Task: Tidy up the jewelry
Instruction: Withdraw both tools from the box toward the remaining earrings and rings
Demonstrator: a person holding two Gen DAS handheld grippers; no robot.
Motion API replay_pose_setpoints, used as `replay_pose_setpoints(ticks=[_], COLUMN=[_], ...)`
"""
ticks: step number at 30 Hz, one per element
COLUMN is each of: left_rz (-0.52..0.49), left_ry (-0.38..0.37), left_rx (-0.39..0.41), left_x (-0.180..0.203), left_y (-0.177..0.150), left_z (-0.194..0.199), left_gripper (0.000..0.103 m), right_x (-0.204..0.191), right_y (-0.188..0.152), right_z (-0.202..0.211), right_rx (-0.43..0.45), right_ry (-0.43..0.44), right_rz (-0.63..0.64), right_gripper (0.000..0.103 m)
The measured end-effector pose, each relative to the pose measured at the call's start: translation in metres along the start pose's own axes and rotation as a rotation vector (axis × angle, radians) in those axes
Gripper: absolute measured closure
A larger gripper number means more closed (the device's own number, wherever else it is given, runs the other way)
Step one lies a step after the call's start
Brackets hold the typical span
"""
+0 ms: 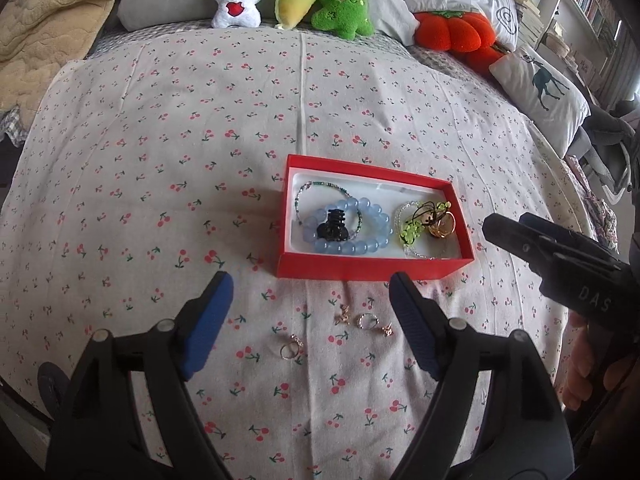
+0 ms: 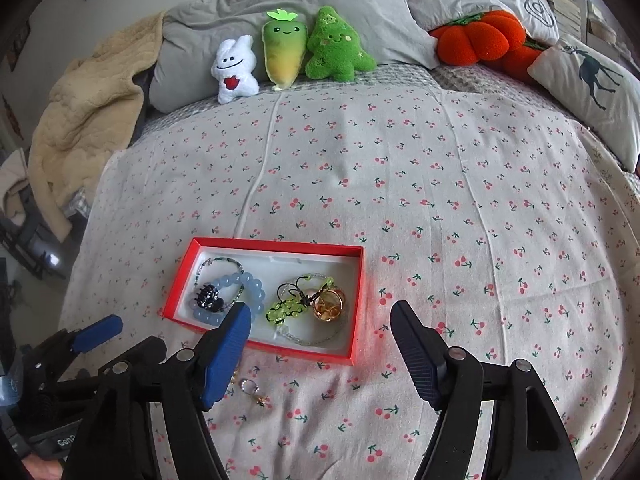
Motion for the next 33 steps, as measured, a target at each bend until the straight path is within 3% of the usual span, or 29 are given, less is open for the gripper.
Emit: replay_pose_setpoints(ticks=[8, 11, 16, 24, 33], left_rz=[0.046, 0.064, 0.048, -0.016, -0.116], left_ry=[0.055, 0.065, 0.081, 0.061, 0.019], left_rx=[-0.056, -0.071, -0.063, -0.086, -0.143], left_x=[-0.005, -0.007, -0.008, -0.011, -0.014], left_y=[-0.037, -0.047, -0.056, -0.076, -0.109], left_z=[0.030, 0.038, 0.046, 0.026, -0.014], left_gripper=[0.020, 0.019, 0.019, 0.019, 0.019], right_x=[0.009, 0.016, 0.015, 0.014, 0.019], right_y=[-0.036, -0.044, -0.047, -0.066, -0.110], right_z=[0.015, 0.016, 0.018, 0.000, -0.029], right_rx=[-0.080, -0.137, -0.149, -0.197, -0.270], right_ry=[0.058, 0.044, 0.075, 0.039, -0.013], right_rz=[0.030, -0.003, -0.076, -0.085, -0.092], right_gripper=[0.026, 0.025, 0.024, 0.024, 0.024])
Point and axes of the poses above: each gripper's, at about its wrist camera, not at the fingertips, and z roughly against the way its jaws point, x to its right, y to its top, the point moved 6 cm from there along -z, roughly the way its jaws point, and after that the axes turned 1 degree about -y, right-handed, at the moved point
